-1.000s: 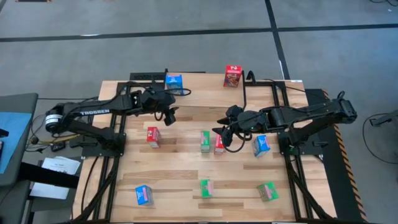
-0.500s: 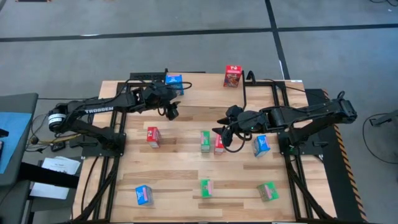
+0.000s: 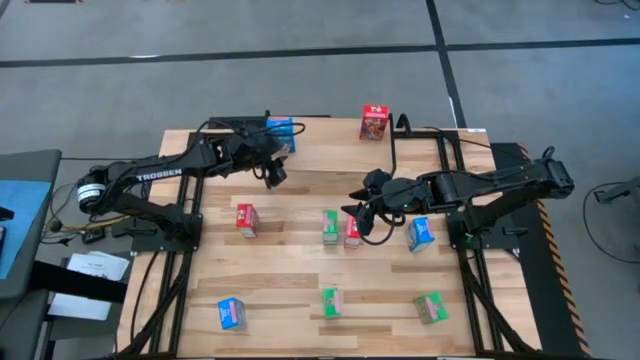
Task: Stack cereal on shelf
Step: Put the top blue cereal box on the shelf
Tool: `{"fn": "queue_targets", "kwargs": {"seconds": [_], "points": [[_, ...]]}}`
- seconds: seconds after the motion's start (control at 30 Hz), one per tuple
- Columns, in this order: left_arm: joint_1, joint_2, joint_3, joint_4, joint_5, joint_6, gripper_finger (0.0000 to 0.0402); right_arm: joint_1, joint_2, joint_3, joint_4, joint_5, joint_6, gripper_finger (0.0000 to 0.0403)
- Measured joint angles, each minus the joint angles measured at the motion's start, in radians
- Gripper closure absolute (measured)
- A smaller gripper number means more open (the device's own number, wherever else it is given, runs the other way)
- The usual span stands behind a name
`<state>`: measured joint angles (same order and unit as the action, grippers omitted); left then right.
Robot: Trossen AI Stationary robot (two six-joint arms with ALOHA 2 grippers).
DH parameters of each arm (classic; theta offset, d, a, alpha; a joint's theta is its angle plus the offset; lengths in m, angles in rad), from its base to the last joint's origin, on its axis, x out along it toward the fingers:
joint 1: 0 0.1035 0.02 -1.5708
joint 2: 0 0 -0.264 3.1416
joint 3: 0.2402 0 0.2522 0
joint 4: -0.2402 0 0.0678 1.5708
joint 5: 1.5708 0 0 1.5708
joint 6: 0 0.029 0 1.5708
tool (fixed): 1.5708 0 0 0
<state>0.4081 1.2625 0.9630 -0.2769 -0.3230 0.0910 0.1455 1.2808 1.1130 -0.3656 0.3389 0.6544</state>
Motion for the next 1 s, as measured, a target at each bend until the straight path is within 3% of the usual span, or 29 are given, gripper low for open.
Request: {"fn": "queue_targets", "kwargs": {"seconds": [1.0], "points": [[0.024,0.048,0.001,-0.001,0.045,-0.051,0.0198,0.000,0.000,0.000,0.000,0.000,0.001,0.0137]]}}
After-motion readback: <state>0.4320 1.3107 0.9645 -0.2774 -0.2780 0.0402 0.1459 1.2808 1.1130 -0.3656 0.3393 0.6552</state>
